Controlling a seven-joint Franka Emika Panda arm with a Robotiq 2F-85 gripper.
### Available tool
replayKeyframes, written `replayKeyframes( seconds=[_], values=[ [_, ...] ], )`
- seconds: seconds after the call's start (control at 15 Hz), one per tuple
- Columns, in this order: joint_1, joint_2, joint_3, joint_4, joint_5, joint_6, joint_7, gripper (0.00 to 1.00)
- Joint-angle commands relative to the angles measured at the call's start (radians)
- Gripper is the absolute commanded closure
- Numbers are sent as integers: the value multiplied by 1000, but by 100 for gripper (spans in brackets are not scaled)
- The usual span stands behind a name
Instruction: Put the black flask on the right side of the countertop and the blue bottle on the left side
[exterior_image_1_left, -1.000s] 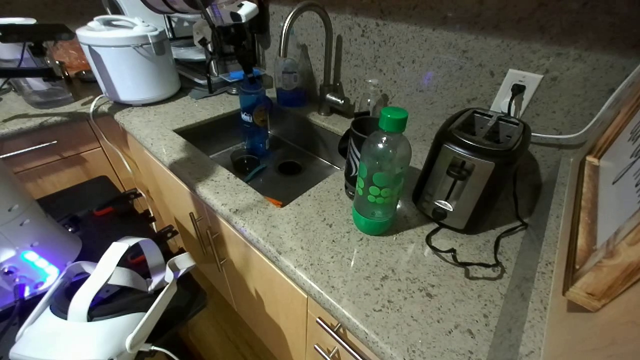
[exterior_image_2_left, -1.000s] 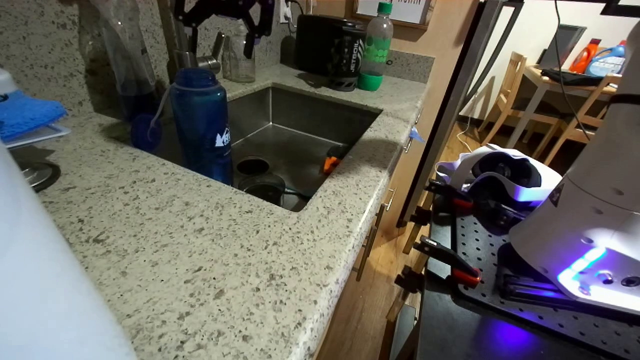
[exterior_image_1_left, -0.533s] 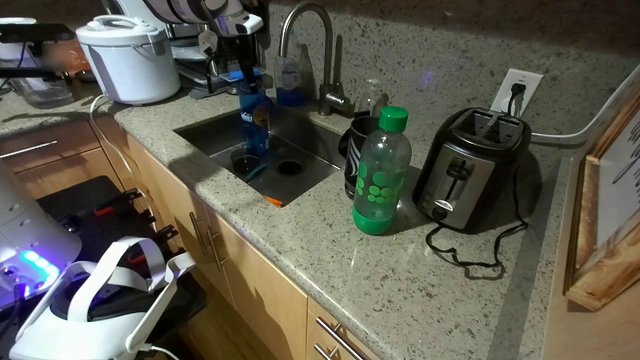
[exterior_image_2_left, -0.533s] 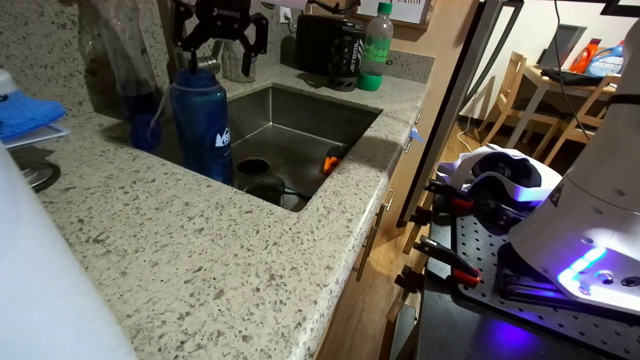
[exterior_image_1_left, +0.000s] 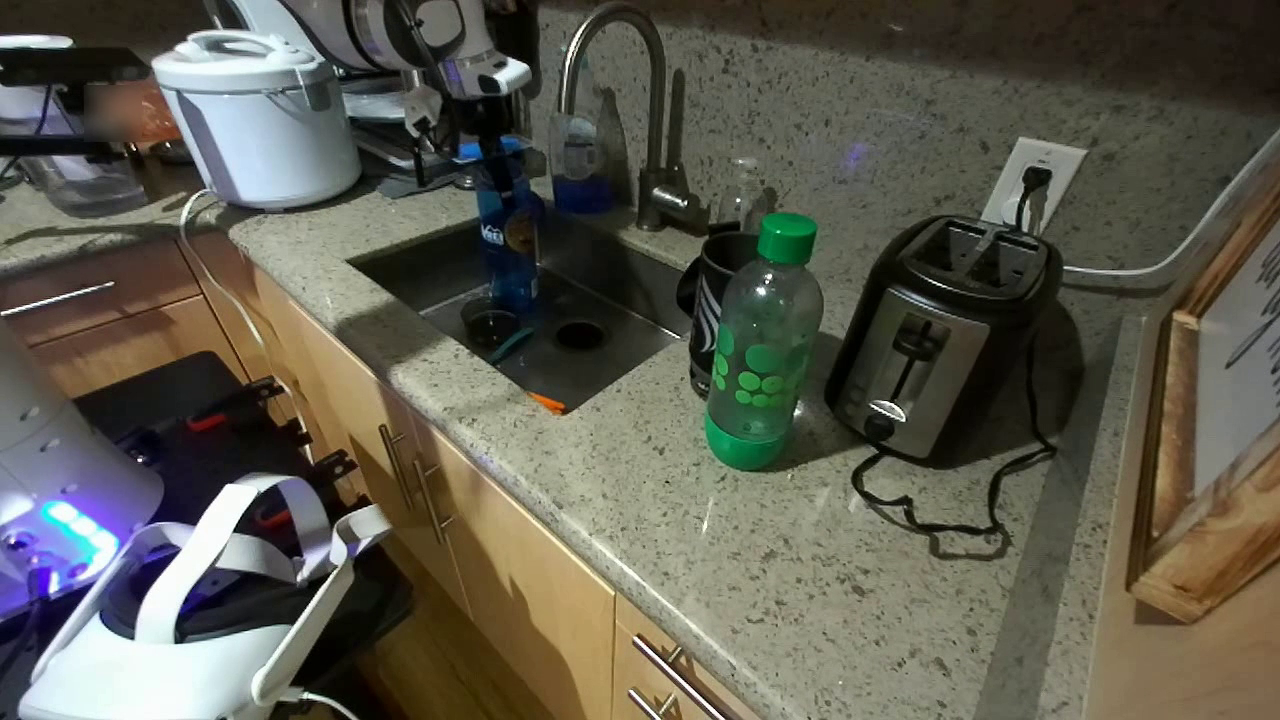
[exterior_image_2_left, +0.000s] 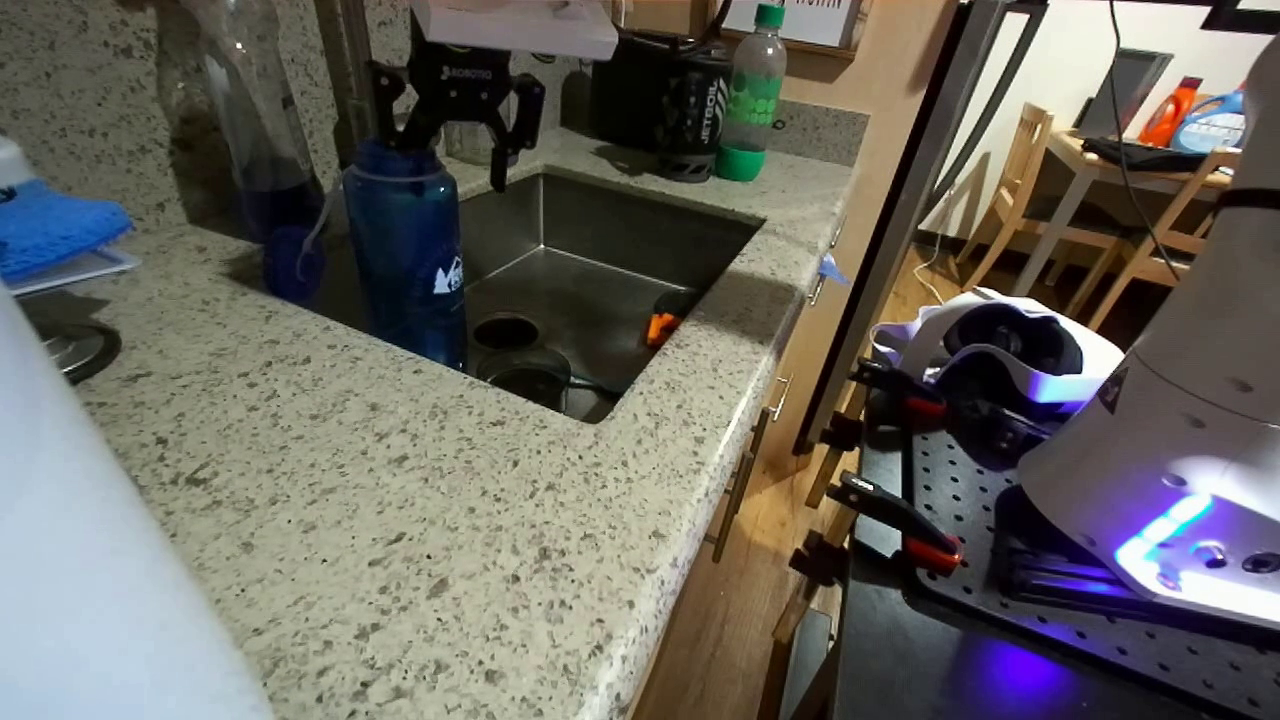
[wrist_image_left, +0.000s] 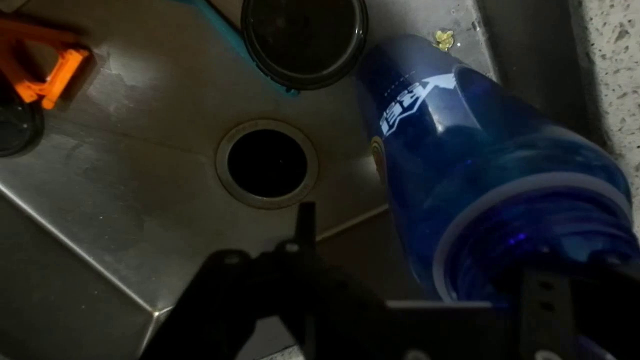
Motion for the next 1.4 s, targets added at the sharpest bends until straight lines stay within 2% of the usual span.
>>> replayKeyframes(
  seconds=[0.0,0.33,0.47,0.6,1.0,1.33],
  values=[
    [13,-3,-25,14,26,-31,-9,53],
    [9,-14,-35,8,36,-24,-14,90],
    [6,-21,-34,2,50,-17,-19,96],
    [5,-29,-33,-2,68,-14,-22,93],
    [17,-87,-31,-14,66,-52,-10,94],
    [34,-210,-8,-45,50,-175,-5,94]
  ],
)
